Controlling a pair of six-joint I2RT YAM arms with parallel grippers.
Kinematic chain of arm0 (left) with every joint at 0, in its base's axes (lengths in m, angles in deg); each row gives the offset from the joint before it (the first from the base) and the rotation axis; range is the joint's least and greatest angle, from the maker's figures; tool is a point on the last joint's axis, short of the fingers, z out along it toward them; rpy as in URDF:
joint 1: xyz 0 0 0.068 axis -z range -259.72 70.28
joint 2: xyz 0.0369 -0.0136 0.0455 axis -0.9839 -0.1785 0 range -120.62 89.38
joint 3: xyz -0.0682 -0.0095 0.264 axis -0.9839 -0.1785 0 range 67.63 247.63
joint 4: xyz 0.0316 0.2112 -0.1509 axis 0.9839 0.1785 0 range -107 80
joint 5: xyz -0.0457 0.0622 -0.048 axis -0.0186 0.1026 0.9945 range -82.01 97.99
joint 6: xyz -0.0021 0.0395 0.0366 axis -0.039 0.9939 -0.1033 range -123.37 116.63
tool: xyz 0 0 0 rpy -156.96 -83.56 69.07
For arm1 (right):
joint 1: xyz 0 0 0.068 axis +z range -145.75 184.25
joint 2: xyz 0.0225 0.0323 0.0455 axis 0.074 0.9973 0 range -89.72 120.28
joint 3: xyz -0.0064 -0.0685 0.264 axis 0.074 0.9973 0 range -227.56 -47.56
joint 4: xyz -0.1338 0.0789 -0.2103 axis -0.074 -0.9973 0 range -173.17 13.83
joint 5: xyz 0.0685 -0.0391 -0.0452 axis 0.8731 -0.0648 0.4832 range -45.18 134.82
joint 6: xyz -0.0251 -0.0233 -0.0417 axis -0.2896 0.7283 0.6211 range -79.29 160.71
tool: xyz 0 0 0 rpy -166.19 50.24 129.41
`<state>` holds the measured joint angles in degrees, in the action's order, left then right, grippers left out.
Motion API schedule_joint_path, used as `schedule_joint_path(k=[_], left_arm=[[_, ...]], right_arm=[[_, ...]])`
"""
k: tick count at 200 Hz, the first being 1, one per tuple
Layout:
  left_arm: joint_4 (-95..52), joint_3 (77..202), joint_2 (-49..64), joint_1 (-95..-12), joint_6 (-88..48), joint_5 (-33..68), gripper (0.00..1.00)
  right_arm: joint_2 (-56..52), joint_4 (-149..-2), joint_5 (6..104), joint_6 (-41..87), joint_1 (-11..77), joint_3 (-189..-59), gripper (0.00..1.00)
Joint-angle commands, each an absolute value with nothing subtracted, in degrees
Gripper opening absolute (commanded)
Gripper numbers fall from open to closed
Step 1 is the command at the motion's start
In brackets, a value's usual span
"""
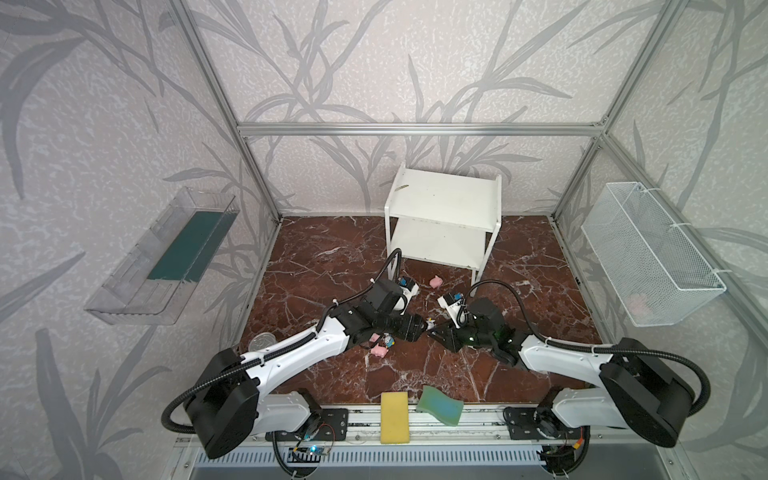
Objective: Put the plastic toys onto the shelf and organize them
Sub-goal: 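Lift the figurine with the right gripper while the left gripper reaches to it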
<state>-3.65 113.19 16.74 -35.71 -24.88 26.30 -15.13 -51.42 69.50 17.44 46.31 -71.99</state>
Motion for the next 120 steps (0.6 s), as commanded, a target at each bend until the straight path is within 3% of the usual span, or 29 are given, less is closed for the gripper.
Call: schedule_joint_path(k=[1, 85, 120], left_arm=[[-8.29, 112.19, 19.05, -35.97, -24.29, 31.75, 0.76], [-12.2, 111.95, 19.41, -35.89, -25.95, 38.01, 0.52], [-11.79, 112.69, 18.71, -35.95, -25.78, 39.31, 0.5]], right_arm=[[-18.73, -45.89, 73.43, 17.58, 46.66, -70.71, 0.19], [-26.25, -41.41, 75.93, 17.71, 46.66, -67.39, 0.19], [-27.17, -39.89, 76.3, 17.63, 46.7, -66.56, 0.19]])
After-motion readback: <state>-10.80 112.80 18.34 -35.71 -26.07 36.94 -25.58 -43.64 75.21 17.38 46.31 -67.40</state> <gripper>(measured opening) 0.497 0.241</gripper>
